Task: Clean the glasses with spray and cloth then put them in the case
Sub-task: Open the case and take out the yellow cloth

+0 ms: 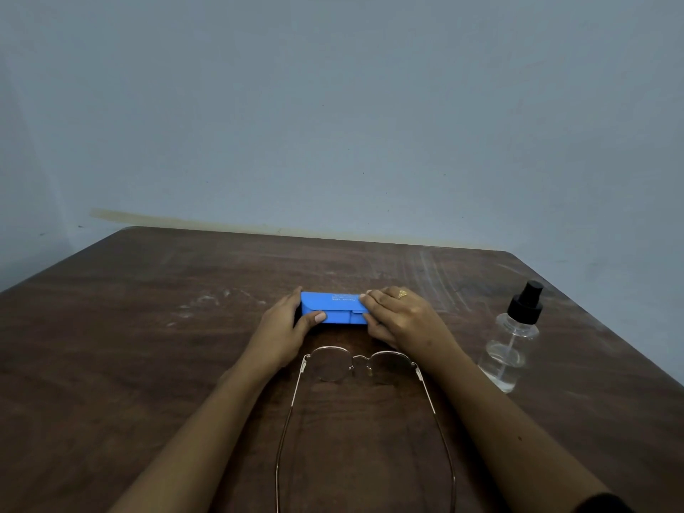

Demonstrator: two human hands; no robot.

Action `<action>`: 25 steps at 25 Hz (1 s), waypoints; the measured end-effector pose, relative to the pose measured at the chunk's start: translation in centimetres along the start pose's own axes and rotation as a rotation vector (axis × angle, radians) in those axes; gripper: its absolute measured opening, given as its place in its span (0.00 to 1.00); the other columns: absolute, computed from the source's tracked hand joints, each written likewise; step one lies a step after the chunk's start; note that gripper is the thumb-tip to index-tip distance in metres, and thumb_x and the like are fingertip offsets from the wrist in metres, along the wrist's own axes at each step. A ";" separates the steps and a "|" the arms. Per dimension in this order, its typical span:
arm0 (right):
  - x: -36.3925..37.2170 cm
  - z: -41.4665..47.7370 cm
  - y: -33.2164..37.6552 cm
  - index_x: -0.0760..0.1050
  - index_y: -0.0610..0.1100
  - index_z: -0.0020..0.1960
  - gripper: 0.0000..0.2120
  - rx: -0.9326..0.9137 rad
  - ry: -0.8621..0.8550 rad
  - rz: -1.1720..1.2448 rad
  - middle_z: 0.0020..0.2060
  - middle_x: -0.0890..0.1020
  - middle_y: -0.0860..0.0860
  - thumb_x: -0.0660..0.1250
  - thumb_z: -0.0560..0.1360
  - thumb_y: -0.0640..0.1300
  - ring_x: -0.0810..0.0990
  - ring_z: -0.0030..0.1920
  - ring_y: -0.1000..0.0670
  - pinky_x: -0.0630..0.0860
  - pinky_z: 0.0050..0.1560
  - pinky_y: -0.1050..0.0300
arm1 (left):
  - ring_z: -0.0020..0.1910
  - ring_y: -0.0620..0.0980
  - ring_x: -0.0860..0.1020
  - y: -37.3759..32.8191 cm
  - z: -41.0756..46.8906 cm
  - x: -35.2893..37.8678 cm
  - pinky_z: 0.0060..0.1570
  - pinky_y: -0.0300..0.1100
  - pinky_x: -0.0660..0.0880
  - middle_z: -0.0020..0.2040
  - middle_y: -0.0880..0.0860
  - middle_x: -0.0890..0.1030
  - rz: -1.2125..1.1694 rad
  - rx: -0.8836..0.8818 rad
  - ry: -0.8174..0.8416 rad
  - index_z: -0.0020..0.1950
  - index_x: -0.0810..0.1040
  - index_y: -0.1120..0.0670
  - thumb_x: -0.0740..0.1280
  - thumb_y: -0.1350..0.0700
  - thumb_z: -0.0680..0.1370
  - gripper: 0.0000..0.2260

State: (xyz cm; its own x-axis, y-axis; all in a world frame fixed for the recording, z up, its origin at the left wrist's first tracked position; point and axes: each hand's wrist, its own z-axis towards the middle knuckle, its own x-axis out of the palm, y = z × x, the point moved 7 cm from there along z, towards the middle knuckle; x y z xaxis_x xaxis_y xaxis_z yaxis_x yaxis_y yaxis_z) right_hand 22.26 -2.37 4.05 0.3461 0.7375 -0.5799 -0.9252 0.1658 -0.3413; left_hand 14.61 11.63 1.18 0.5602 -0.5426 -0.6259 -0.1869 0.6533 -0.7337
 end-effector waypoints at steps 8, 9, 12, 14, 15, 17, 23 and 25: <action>0.0 0.0 0.0 0.79 0.35 0.49 0.13 0.024 0.024 0.013 0.41 0.84 0.44 0.61 0.74 0.42 0.82 0.39 0.46 0.80 0.40 0.54 | 0.68 0.54 0.67 -0.3 0.0 0.0 0.66 0.47 0.65 0.70 0.58 0.69 0.020 0.006 0.013 0.72 0.61 0.59 0.62 0.52 0.77 0.26; -0.1 0.1 -0.1 0.79 0.35 0.48 0.13 0.032 0.023 0.018 0.41 0.84 0.44 0.61 0.74 0.42 0.82 0.39 0.46 0.80 0.40 0.55 | 0.68 0.54 0.67 -0.3 -0.1 0.0 0.66 0.47 0.65 0.69 0.58 0.69 0.019 0.005 0.017 0.72 0.61 0.59 0.62 0.52 0.77 0.26; -0.2 0.2 -0.2 0.80 0.36 0.49 0.13 0.076 0.034 0.046 0.41 0.84 0.45 0.61 0.74 0.43 0.82 0.39 0.46 0.80 0.39 0.54 | 0.68 0.53 0.67 -0.5 -0.1 0.0 0.66 0.46 0.64 0.70 0.57 0.69 0.011 0.015 0.020 0.72 0.60 0.58 0.62 0.53 0.77 0.25; -0.3 0.0 -0.5 0.80 0.38 0.50 0.13 0.124 0.057 0.069 0.44 0.85 0.47 0.61 0.74 0.44 0.82 0.40 0.47 0.80 0.39 0.54 | 0.69 0.53 0.66 -0.4 -0.2 -0.1 0.66 0.45 0.63 0.70 0.57 0.68 0.008 0.025 0.022 0.72 0.59 0.57 0.62 0.53 0.77 0.25; -0.4 -0.2 -0.8 0.80 0.40 0.51 0.13 0.166 0.066 0.088 0.46 0.85 0.48 0.61 0.74 0.46 0.82 0.42 0.47 0.79 0.41 0.54 | 0.69 0.53 0.66 -0.3 -0.1 -0.1 0.66 0.44 0.63 0.71 0.56 0.68 -0.003 0.028 0.027 0.72 0.59 0.57 0.63 0.54 0.76 0.26; -0.6 -0.7 -1.5 0.80 0.46 0.54 0.14 0.284 0.074 0.137 0.49 0.85 0.52 0.61 0.74 0.50 0.82 0.46 0.48 0.77 0.48 0.52 | 0.69 0.52 0.65 -0.1 0.0 -0.2 0.65 0.42 0.62 0.71 0.55 0.67 -0.027 0.024 0.047 0.72 0.58 0.56 0.65 0.56 0.75 0.28; 0.2 -1.4 -2.9 0.77 0.44 0.56 0.15 0.542 0.109 0.300 0.52 0.83 0.49 0.60 0.74 0.47 0.79 0.53 0.45 0.73 0.57 0.50 | 0.71 0.52 0.64 0.3 0.0 -0.1 0.67 0.42 0.61 0.72 0.54 0.65 -0.021 0.008 0.041 0.74 0.54 0.53 0.70 0.58 0.71 0.36; 0.0 -1.4 -3.7 0.75 0.36 0.55 0.11 0.629 -0.009 0.386 0.51 0.79 0.45 0.62 0.73 0.34 0.76 0.51 0.50 0.71 0.56 0.67 | 0.70 0.52 0.64 0.3 0.1 -0.2 0.65 0.41 0.61 0.72 0.54 0.66 0.002 0.016 0.035 0.74 0.54 0.53 0.70 0.59 0.71 0.37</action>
State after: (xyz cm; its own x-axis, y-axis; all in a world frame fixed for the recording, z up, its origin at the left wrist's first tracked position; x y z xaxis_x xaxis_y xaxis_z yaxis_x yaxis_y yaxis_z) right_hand 25.87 -3.94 4.26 -0.0212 0.8243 -0.5657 -0.8960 0.2354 0.3766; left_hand 14.55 11.98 1.10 0.5315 -0.5591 -0.6364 -0.1747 0.6628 -0.7282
